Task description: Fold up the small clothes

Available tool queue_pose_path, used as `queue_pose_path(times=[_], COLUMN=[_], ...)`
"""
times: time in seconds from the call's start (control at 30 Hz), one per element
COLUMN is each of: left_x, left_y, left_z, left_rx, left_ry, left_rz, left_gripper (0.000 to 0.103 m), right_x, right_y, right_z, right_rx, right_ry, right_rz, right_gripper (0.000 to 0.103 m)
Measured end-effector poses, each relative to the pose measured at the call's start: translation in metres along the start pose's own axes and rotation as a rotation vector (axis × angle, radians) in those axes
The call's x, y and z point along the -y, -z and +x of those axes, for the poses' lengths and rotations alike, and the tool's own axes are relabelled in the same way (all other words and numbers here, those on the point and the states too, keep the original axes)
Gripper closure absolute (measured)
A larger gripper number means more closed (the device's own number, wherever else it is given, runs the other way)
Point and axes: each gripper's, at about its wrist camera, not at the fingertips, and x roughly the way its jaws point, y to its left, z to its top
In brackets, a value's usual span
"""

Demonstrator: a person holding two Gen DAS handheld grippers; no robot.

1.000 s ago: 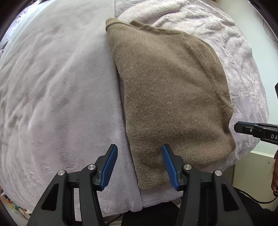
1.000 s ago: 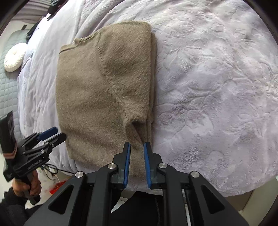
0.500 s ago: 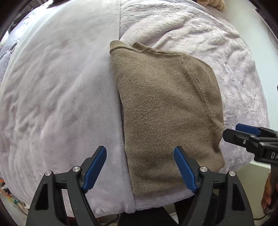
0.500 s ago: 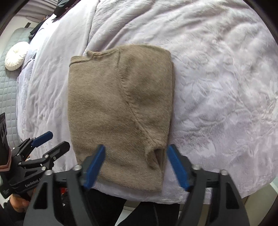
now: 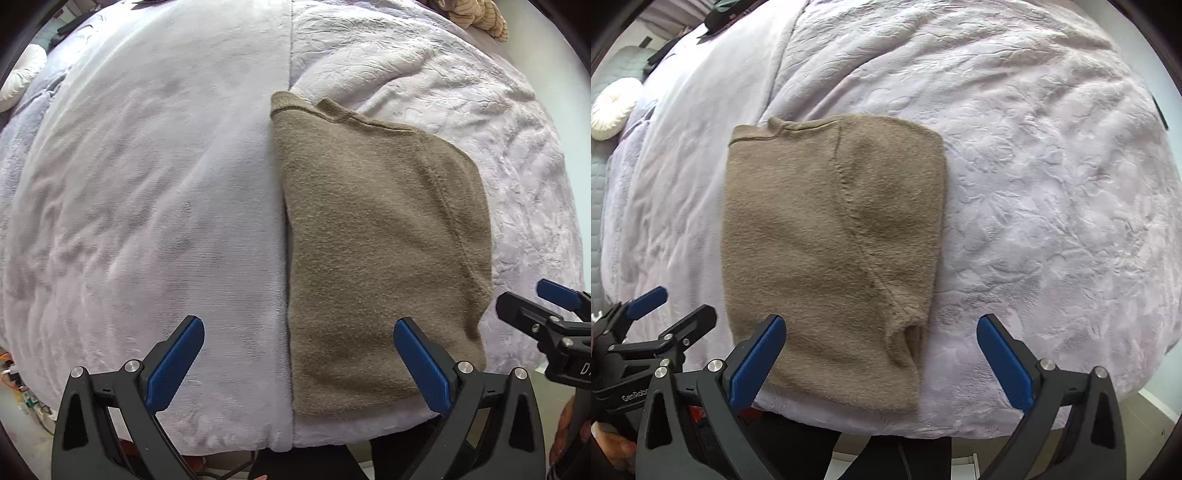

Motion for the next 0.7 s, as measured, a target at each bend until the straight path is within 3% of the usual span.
queue_pose_path(times=[0.33, 0.7], left_x=[-0.0033, -0.0100], left_y=[-0.0003, -0.0019], left_z=[0.0005, 0.0038], left_rx=[-0.007, -0.019], left_ry=[-0.050, -0.052], left_rz=[-0.002, -0.029], left_gripper=[0.000, 0.000], right_x=[0.0039, 0.0021], right_y=[-0.0023, -0.0024], right_z=[-0.0066, -0.0076], right_rx=[0.020, 0.028], right_ry=[0.034, 0.048], right_rz=[0.031, 0.032], right_gripper=[0.000, 0.000])
